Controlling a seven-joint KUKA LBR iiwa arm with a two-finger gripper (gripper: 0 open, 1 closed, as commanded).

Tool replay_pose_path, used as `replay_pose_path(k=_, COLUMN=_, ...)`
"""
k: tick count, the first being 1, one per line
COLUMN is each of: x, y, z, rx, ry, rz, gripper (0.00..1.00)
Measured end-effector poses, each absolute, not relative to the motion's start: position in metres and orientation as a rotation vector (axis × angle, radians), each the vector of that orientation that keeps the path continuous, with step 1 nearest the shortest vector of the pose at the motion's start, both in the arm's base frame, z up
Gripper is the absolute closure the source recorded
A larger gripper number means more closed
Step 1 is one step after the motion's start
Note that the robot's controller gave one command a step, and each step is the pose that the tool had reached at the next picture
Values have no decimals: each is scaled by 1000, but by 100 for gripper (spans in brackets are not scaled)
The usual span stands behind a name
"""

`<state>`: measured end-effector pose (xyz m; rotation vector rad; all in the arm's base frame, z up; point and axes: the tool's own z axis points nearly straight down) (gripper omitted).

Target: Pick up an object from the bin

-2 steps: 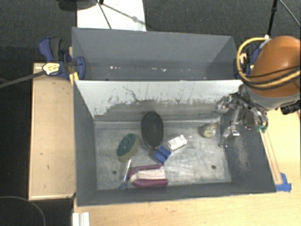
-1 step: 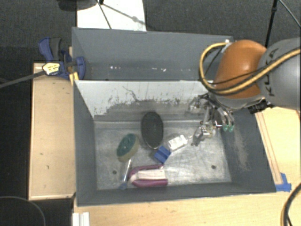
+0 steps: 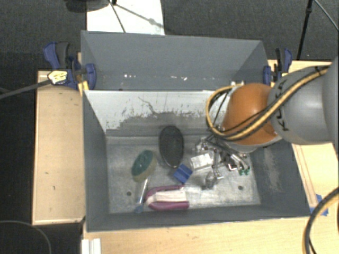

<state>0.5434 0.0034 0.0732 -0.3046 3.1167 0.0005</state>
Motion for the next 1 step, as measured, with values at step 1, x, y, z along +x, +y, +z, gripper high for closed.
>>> replay_pose_path(k=1, x=545, y=3, z=75, rx=-305, ry=3112, rz=-1, gripper=100)
